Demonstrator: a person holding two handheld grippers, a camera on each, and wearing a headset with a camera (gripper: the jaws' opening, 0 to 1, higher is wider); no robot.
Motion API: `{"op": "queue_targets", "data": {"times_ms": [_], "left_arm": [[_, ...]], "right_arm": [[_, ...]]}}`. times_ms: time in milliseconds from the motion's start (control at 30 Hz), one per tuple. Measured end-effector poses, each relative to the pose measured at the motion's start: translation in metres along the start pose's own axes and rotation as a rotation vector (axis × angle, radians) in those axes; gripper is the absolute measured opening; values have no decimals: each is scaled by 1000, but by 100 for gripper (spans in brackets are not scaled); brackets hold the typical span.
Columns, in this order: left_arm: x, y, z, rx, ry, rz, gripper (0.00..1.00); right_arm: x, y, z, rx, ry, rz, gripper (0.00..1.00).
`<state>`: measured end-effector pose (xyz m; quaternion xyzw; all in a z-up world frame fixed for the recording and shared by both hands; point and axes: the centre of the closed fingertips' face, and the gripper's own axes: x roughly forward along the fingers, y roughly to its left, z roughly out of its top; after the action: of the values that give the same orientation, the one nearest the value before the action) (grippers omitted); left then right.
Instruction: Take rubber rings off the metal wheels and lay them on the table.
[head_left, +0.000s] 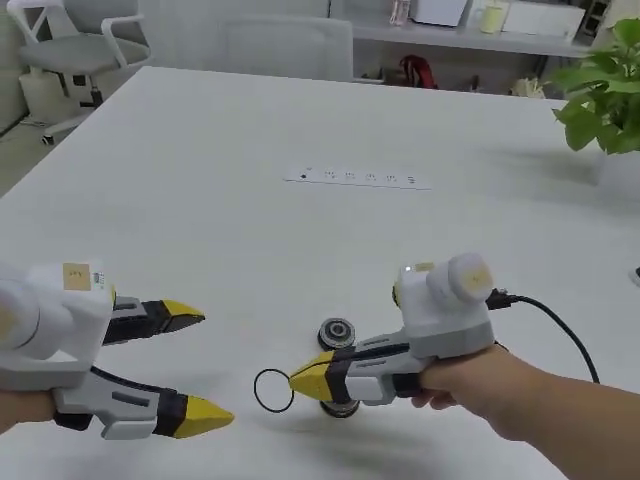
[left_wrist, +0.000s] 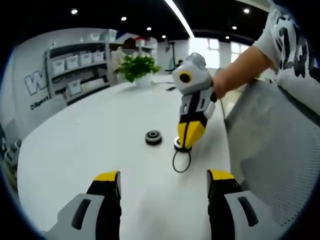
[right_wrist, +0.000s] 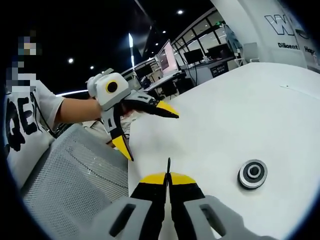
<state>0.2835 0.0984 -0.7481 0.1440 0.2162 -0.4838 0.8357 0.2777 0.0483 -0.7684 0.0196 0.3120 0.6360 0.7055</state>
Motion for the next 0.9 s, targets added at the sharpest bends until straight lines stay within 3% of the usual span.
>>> {"op": "queue_targets", "data": {"times_ms": [367,900], "left_arm": [[-1,0,-2,-2,5,0,71],[1,-5,-5,4,17,-14,71]], "right_arm": [[11,2,-12,-11,44,1,0],[10,-15,-16,-34,57,-86,0]]}}
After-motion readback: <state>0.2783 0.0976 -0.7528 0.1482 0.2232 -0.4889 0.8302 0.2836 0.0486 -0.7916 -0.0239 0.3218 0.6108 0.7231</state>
